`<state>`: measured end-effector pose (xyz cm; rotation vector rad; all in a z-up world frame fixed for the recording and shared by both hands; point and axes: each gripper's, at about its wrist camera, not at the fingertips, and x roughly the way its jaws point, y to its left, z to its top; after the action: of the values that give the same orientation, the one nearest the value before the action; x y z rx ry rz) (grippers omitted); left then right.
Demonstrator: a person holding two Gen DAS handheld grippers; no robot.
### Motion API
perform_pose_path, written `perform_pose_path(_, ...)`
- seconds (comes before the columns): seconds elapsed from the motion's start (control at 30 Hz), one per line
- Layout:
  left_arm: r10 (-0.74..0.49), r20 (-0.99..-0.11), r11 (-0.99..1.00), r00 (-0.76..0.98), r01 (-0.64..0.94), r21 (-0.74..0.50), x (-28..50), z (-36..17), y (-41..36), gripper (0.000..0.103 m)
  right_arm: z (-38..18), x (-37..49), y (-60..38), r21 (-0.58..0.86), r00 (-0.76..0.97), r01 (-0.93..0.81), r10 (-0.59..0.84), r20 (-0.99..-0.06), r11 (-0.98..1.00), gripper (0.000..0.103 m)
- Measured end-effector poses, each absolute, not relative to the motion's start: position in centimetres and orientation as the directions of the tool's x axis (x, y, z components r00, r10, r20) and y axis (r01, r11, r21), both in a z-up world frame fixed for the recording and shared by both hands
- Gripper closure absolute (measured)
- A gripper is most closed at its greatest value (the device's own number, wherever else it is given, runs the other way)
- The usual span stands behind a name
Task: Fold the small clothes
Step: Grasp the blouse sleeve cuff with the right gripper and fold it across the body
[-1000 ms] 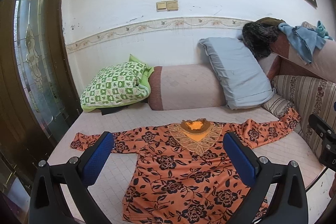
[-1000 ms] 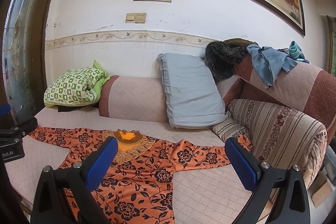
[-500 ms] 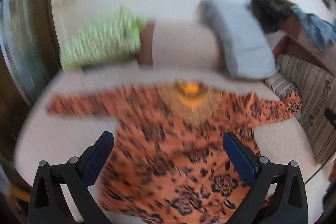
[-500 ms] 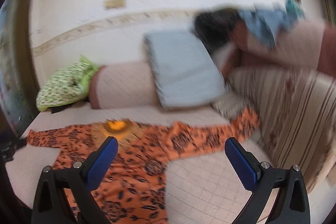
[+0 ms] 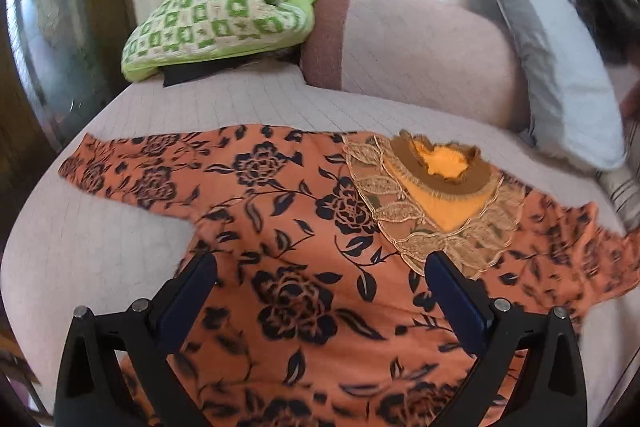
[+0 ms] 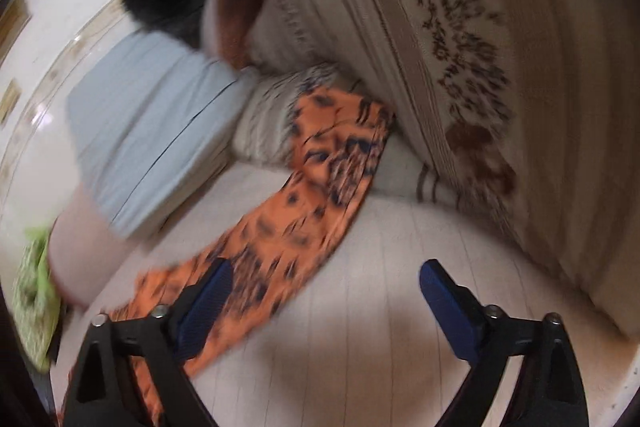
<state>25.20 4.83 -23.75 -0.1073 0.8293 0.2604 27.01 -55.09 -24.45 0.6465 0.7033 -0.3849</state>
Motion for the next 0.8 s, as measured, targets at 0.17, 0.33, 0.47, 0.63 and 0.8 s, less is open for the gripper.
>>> perform_pose_path(0.17,0.171,-0.767,0.971,0.618,-0.239,0.024,26.8,-26.6,4.6,0.0,-27.1,32.6,-58.6,0.368,0.653,0.603,-0.174,-0.737,0.707,0.033)
perform_pose_path(0.33,0.205,-0.746,0.97,0.634,-0.236,0.066,27.7,-27.0,4.2,0.0,-30.1,35.6,-60.8,0.407,0.621,0.645,-0.134,-0.772,0.647,0.045)
perform_pose_path(0.47,0.198,-0.762,0.974,0.617,-0.214,0.079,28.3,-28.0,3.8,0.0,-30.9,36.2,-61.6,0.467,0.651,0.644,-0.113,-0.751,0.605,0.05)
perform_pose_path(0.63,0.194,-0.756,0.975,0.625,-0.206,0.081,28.1,-27.9,4.0,0.0,-31.5,36.5,-62.4,0.545,0.698,0.623,-0.083,-0.711,0.561,0.088)
perform_pose_path(0.8,0.218,-0.724,0.968,0.654,-0.242,0.073,27.6,-26.9,5.6,0.0,-28.8,35.7,-61.3,0.723,0.836,0.447,0.042,-0.547,0.526,0.099)
